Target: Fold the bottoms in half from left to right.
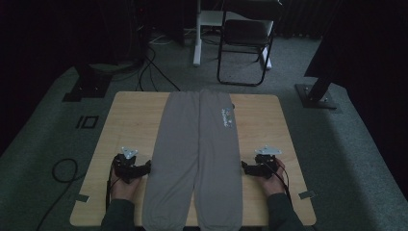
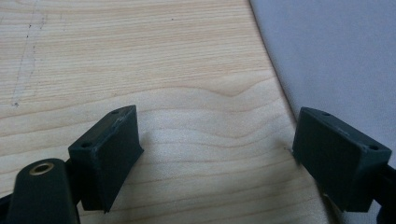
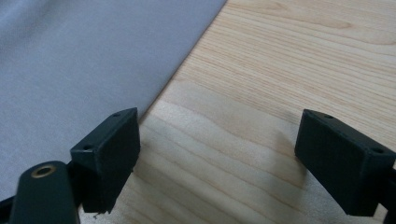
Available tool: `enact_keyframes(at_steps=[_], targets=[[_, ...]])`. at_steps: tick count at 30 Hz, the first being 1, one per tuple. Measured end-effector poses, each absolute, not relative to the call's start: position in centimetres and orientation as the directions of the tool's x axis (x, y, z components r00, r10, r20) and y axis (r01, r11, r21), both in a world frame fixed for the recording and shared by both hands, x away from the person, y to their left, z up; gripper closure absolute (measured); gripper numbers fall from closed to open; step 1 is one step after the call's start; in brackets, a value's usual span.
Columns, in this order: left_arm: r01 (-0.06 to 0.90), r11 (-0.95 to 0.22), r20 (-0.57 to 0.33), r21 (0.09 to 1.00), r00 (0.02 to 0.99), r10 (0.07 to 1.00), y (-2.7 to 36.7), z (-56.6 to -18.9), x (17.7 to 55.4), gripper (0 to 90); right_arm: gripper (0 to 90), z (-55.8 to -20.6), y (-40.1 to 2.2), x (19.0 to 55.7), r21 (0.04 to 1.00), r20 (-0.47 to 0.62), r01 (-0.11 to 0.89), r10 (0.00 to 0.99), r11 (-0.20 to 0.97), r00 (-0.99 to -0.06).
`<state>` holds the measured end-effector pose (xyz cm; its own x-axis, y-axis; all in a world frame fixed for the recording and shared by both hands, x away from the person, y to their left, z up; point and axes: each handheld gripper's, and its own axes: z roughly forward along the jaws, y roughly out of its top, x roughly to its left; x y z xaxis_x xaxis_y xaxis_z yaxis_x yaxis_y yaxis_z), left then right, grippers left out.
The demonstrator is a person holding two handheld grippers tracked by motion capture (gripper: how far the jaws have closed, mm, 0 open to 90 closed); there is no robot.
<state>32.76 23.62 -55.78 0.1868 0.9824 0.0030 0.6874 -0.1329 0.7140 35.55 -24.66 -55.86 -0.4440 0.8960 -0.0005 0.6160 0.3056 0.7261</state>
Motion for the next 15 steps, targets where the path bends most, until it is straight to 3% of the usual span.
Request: enact_keyframes(at_steps=[10,15], targets=[[0.681,-0.157,0.002,0.716,0.223,0.975,23.78,-55.57,32.75,24.3,14.3,-55.86,-24.68,35.35,0.726,-0.002,0.611,0.888,0.317,-0.459],[0.680,-0.175,0.001,0.712,0.248,0.969,23.86,-55.32,32.78,35.5,14.4,-55.86,-24.65,35.27,0.727,-0.001,0.611,0.890,0.314,-0.456]])
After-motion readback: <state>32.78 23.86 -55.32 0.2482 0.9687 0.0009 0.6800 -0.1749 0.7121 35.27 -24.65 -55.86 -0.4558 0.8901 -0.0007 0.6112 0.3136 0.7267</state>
